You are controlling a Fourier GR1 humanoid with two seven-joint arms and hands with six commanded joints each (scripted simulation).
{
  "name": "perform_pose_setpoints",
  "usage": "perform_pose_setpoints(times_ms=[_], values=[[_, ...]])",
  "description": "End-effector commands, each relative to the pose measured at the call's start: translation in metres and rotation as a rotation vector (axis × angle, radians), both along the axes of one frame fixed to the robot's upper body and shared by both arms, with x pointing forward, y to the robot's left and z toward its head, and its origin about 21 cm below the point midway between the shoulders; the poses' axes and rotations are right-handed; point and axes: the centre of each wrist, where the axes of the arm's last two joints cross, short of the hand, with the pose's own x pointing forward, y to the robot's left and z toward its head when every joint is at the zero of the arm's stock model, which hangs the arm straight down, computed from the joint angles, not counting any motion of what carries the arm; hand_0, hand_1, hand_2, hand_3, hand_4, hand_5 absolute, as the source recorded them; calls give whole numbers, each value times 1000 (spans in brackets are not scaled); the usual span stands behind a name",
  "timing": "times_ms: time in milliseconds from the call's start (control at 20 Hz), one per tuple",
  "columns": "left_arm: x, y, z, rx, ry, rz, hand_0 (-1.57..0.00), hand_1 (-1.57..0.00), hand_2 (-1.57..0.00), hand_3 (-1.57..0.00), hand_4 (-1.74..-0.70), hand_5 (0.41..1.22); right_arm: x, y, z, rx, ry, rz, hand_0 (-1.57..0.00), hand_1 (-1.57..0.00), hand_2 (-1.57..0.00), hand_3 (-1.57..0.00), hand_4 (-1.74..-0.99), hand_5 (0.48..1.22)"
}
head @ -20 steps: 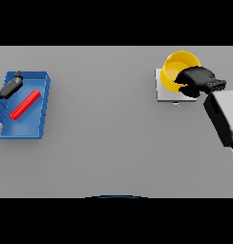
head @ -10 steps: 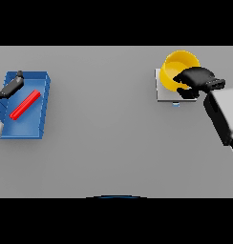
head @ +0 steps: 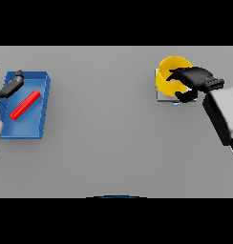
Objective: Pick up the red beaker and tilt it to pour out 1 green nut into yellow bowl. Pick up the yellow bowl and place it on the metallic measuring scale.
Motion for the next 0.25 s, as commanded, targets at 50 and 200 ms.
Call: perform_pose_setpoints(times_ms=[50,200], values=[[5,-2,-1,6,5,3,1,1,1,1,-722,664,1,0,-1,-5,3,-22,-43,-38,-50,-219,-1509,774],[4,-5,0,2,-3,-1,1,1,1,1,-726,665,1,-4,0,-12,22,-34,-21,-19,-25,-146,-1478,738]])
